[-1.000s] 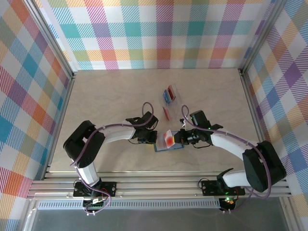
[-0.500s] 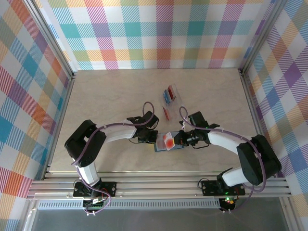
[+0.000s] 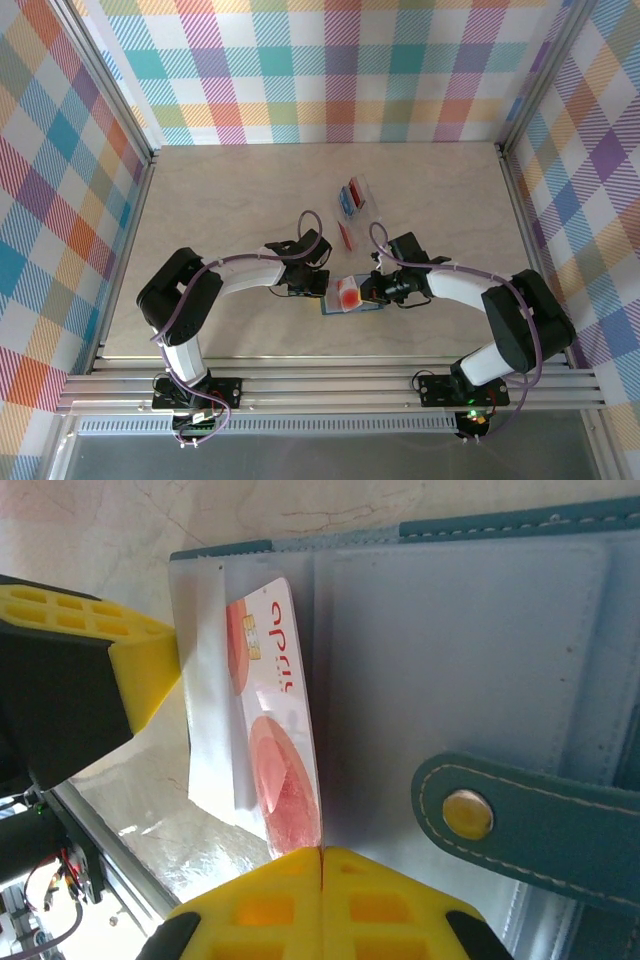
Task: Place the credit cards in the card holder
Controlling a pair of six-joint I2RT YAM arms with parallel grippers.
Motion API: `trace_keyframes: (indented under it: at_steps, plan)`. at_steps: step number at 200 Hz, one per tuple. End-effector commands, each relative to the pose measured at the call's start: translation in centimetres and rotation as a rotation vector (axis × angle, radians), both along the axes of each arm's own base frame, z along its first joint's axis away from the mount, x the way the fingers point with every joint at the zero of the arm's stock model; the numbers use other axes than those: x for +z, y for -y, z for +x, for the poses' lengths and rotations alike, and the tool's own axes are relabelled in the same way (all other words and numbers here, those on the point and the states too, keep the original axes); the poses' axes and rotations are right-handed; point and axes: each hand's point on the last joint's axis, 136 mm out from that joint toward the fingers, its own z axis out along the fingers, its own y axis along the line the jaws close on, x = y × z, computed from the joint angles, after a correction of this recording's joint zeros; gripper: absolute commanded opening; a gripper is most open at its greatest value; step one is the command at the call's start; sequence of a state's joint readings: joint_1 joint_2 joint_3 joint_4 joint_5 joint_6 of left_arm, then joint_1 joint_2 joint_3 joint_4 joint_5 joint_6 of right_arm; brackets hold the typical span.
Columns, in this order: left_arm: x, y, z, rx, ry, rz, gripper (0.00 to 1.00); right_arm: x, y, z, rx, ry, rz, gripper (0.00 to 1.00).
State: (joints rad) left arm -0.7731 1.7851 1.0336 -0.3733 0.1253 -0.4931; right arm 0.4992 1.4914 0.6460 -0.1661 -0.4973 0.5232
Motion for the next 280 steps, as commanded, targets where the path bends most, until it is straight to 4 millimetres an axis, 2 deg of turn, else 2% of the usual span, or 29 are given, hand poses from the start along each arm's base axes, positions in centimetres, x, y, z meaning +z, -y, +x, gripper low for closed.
trace_keyframes:
  at_steps: [1,72,197,280]
  plan:
    - [-2.4,0.5,-1.9,-0.037,-0.067,0.04,0.07,0.2,-0.3,1.0,-0.035,0.023,-0.018,0.0]
    - [-3.0,1.0,-2.5,-0.048,-0.088,0.046,0.07,0.1,-1.2,1.1,-0.054,0.044,-0.037,0.0]
    - [-3.1,1.4,-2.7,-0.053,-0.097,0.04,0.07,0.2,-2.8,-0.1,-0.013,0.064,-0.056,0.0]
    - [-3.0,1.9,-2.9,-0.061,-0.1,0.026,0.07,0.3,-3.4,0.2,-0.044,0.084,-0.052,0.0]
